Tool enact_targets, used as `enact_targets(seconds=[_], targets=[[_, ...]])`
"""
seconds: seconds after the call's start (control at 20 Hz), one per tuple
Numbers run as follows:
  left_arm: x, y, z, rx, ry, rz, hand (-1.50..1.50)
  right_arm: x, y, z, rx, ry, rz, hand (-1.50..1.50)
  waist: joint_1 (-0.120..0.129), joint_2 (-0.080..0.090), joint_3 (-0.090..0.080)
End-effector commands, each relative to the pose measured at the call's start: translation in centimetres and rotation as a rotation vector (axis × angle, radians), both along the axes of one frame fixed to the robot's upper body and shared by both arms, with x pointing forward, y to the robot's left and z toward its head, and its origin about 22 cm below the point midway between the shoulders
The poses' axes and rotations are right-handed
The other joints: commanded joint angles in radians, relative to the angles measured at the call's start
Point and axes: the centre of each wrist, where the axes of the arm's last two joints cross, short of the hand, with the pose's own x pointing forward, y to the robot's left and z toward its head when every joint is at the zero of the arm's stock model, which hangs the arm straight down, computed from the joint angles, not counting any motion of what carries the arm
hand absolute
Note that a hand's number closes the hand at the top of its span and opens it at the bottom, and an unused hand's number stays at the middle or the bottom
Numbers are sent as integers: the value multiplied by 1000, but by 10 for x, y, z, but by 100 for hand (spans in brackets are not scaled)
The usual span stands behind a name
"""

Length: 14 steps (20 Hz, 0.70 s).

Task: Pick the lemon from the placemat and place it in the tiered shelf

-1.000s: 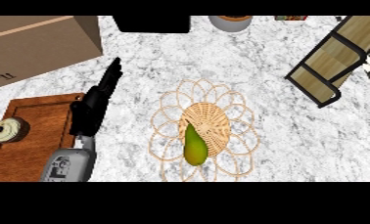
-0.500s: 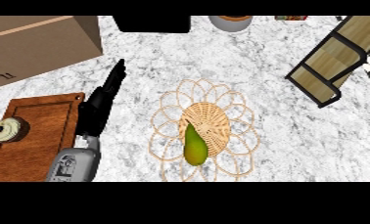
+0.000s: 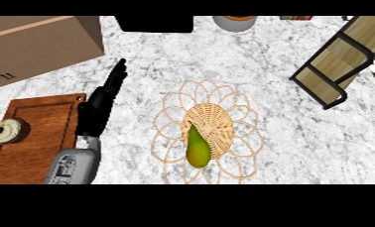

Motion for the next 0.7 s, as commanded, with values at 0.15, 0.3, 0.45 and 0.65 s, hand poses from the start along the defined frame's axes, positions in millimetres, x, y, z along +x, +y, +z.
enact_targets(seconds=[0.15,0.3,0.45,0.65], targets=[[-1,4,10,1,-6,-20,0,-3,-20,-6,-54,68,-241,-150,13,2,1],[8,4,1,-4,-9,-9,0,-4,-27,-8,16,64,-229,-150,9,4,1],[-6,17,11,3,-13,-5,0,-18,-44,7,82,80,-185,-150,12,-2,2],[-2,9,-2,-2,-6,-11,0,-7,-34,6,190,90,-108,-150,13,3,2]])
